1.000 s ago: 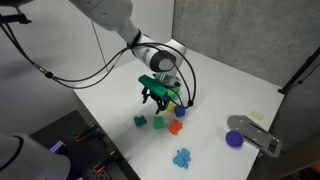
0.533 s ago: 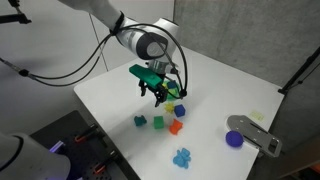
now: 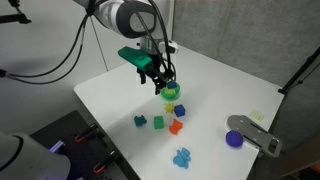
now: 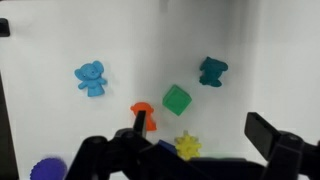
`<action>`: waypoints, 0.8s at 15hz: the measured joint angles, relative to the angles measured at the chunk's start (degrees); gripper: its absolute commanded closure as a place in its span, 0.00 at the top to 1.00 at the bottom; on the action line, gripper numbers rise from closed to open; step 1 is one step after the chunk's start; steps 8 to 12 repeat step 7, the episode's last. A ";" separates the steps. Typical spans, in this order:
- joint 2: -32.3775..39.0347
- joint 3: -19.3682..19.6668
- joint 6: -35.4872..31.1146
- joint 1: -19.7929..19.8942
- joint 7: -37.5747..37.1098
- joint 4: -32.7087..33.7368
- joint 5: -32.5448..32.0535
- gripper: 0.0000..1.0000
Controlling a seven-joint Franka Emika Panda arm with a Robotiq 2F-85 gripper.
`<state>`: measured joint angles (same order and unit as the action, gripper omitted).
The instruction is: Remove the green toy from the green bowl
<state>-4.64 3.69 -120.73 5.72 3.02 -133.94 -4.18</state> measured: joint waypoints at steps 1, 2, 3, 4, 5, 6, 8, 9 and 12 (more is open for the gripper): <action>-2.08 0.05 0.01 0.00 -0.06 -0.77 0.31 1.00; -4.26 0.12 0.05 0.00 -0.06 -1.67 0.89 1.00; -6.20 0.17 0.06 0.00 -0.06 -2.49 1.36 1.00; -7.98 0.22 0.06 0.00 -0.06 -3.33 1.58 1.00; -9.67 0.29 0.06 0.00 -0.06 -4.12 1.71 1.00; -11.01 0.39 0.14 0.00 -0.06 -4.77 1.74 1.00; -12.12 0.54 0.45 0.00 -0.06 -5.30 1.77 1.00; -12.12 0.54 0.45 0.00 -0.06 -5.30 1.77 1.00; -12.12 0.54 0.45 0.00 -0.06 -5.30 1.77 1.00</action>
